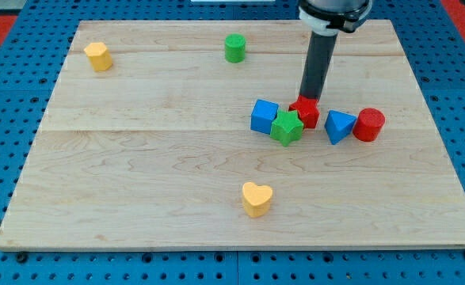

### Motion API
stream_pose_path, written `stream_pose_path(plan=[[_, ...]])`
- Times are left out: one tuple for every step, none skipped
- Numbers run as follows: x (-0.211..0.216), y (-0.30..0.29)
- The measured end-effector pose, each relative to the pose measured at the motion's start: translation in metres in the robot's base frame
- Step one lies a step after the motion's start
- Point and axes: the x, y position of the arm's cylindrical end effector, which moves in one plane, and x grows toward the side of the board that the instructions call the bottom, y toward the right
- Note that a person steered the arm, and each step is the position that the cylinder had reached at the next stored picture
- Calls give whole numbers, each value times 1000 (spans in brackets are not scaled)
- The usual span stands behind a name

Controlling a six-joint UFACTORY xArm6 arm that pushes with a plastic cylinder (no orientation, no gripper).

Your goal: Move the red circle towards the top right corner

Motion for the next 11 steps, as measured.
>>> stream_pose_path(plan=[[-17,16],[-32,71],[-31,127],[7,167],[109,165],[149,147],[147,116],[134,77],[122,51],[117,49],[111,55]])
